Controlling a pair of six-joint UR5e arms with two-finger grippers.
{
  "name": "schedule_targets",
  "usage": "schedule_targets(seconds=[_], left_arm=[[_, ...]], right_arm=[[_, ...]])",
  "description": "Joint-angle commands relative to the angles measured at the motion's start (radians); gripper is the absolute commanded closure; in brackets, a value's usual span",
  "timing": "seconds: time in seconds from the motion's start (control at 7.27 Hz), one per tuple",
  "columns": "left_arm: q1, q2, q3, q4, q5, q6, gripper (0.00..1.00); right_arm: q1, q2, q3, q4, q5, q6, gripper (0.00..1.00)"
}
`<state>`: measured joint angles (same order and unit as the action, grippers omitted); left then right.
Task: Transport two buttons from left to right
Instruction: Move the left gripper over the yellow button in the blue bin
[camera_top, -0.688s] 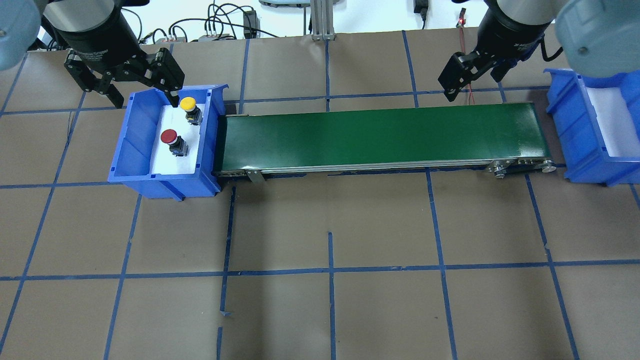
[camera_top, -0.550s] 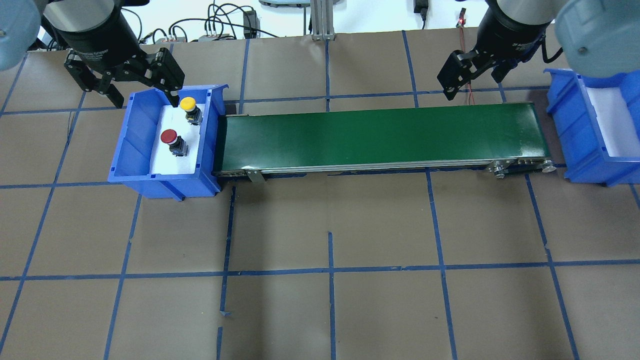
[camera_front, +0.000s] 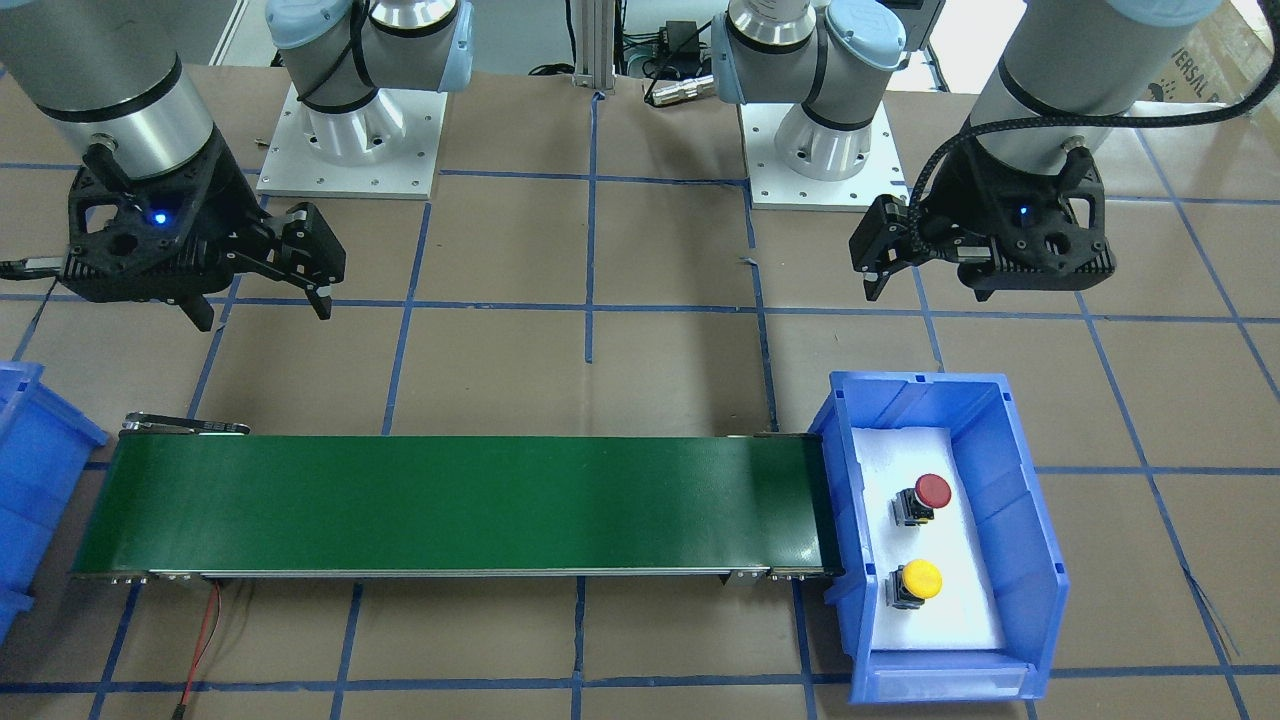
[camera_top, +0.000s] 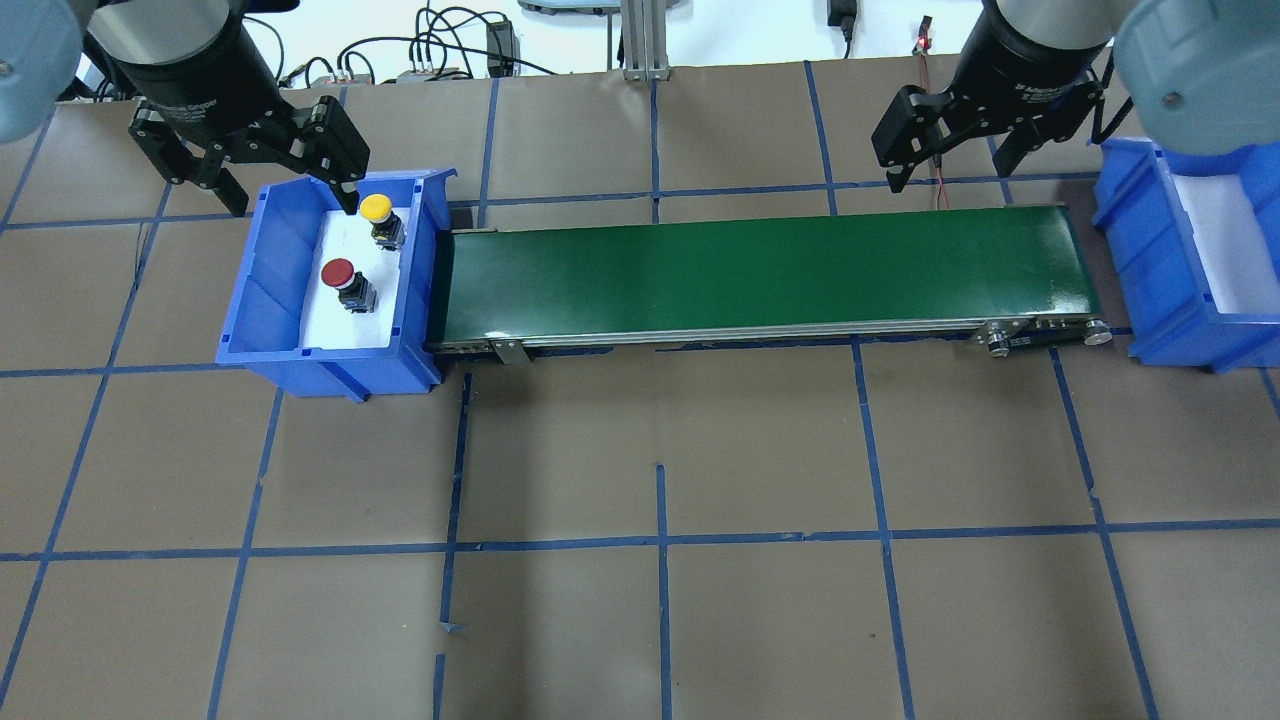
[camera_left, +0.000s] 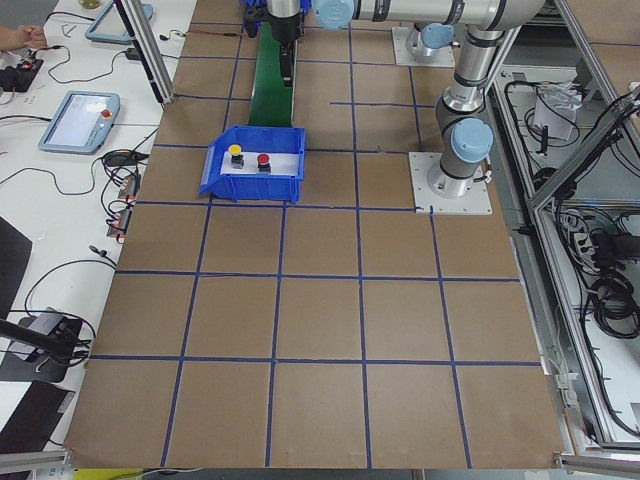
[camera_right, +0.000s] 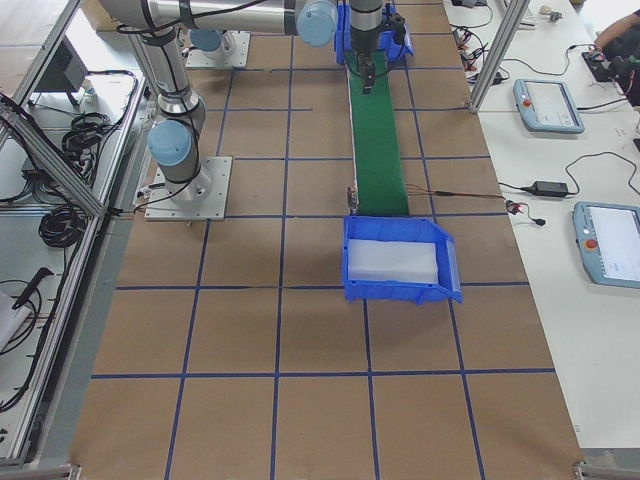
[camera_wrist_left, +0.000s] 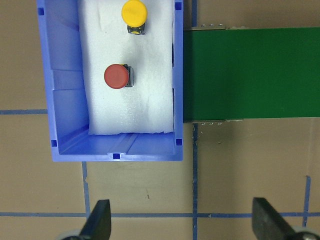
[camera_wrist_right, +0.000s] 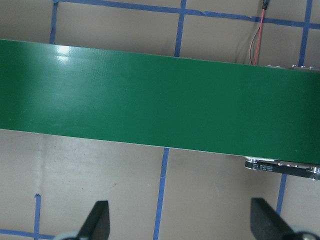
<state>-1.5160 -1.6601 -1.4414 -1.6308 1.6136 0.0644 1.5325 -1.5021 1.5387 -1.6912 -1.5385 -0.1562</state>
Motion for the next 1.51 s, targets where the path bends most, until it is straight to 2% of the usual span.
schedule_targets(seconds=[0.0, 0.28, 0.55, 0.69, 0.83, 0.96, 1.1, 1.38], left_arm=[[0.0, 0.005, -0.004, 0.002, -0.001, 0.003, 0.0], [0.007, 0.01, -0.005, 0.002, 0.003, 0.008, 0.0], [0.017, -0.055, 0.044, 0.077, 0.015, 0.011, 0.0], [0.02, -0.151, 0.07, 0.098, -0.021, 0.012, 0.0], [0.02, -0.267, 0.134, 0.186, -0.061, 0.012, 0.0], [0.022, -0.336, 0.206, 0.19, -0.052, 0.04, 0.0], [0.045, -0.39, 0.232, 0.201, -0.046, 0.114, 0.0], [0.115, -0.47, 0.226, 0.308, -0.057, 0.161, 0.0]], right_arm=[[0.0, -0.001, 0.0, 0.001, -0.003, 0.003, 0.0], [0.0, -0.001, 0.0, 0.001, -0.005, 0.003, 0.0], [0.0, 0.002, 0.0, -0.001, -0.005, 0.001, 0.0], [0.0, -0.003, 0.0, 0.002, -0.005, 0.001, 0.0], [0.0, -0.001, 0.0, 0.002, 0.001, 0.001, 0.0], [0.0, -0.001, 0.0, 0.002, -0.003, 0.001, 0.0], [0.0, -0.001, 0.0, 0.002, -0.003, 0.001, 0.0], [0.0, -0.001, 0.0, 0.001, -0.003, 0.001, 0.0]])
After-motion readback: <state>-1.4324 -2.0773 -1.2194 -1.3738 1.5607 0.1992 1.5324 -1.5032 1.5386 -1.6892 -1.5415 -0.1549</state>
